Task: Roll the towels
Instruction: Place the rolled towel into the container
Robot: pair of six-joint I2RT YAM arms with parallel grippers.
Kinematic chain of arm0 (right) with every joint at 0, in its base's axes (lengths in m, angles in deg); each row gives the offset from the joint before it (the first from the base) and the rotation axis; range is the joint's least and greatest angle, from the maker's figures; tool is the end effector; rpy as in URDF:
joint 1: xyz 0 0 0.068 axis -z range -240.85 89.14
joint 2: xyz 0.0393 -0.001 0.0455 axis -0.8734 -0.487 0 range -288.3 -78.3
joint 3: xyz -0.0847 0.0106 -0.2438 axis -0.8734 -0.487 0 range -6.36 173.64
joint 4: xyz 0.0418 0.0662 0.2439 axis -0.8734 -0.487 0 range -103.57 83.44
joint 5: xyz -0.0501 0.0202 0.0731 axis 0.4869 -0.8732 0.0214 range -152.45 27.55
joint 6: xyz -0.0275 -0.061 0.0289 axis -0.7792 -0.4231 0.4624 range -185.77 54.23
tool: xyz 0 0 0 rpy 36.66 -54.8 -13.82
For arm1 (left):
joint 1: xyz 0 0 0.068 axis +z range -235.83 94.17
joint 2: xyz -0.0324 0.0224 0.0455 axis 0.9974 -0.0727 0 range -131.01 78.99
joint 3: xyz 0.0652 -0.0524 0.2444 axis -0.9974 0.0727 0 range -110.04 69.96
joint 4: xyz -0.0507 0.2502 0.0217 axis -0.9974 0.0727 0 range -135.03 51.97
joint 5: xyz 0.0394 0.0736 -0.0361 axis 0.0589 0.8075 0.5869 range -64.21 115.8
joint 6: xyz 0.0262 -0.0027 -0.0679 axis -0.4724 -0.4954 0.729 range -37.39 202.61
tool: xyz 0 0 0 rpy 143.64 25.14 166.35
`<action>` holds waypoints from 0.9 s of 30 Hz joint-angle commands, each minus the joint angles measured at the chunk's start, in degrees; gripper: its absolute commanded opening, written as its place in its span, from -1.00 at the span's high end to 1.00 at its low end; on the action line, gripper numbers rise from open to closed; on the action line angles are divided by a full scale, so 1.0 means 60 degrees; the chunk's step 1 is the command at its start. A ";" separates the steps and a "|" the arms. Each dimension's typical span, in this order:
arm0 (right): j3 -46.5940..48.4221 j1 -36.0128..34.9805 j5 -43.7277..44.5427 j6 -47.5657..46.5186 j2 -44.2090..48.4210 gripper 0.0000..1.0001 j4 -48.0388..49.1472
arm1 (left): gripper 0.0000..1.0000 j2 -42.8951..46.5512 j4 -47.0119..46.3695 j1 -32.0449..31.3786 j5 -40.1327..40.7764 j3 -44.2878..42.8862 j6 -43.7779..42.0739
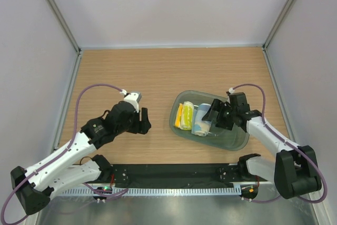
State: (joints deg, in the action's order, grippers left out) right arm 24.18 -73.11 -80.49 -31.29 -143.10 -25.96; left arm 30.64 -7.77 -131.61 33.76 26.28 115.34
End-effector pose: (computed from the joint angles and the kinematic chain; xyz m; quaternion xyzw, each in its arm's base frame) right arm 0.2145 0.0657 0.1476 0.1330 0.9302 0.2589 0.2237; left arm 0.1439 -0.1359 0.2504 0.0754 0.9084 -0.2080 0.3547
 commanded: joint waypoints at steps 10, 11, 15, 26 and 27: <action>0.1354 -0.0316 0.0342 -0.0298 0.0983 -0.85 -0.1776 | -0.33 -0.0070 0.0002 -0.0046 0.0137 0.0000 -0.0021; 0.1499 -0.0389 0.0341 -0.0239 0.1014 -0.84 -0.1777 | -0.33 -0.0056 0.0002 -0.0046 0.0137 -0.0015 -0.0021; 0.1647 -0.0989 0.0473 0.0010 0.0839 -0.66 -0.1544 | -0.33 -0.0157 -0.0042 -0.0046 0.0166 0.0015 0.0023; 0.1852 -0.1913 0.0941 0.0303 -0.0376 0.23 -0.0591 | -0.32 -0.2628 -0.2179 0.0012 -0.0111 -0.0277 0.0331; 0.1867 -0.2044 0.0985 0.0303 -0.0508 0.38 -0.0518 | -0.31 -0.2851 -0.2485 0.0013 -0.0184 -0.0351 0.0360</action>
State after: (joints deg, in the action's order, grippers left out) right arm 32.66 -83.75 -76.43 -30.14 -144.69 -32.41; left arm 17.48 -14.90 -131.61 33.57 26.14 116.67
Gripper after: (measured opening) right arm 0.364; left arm 0.659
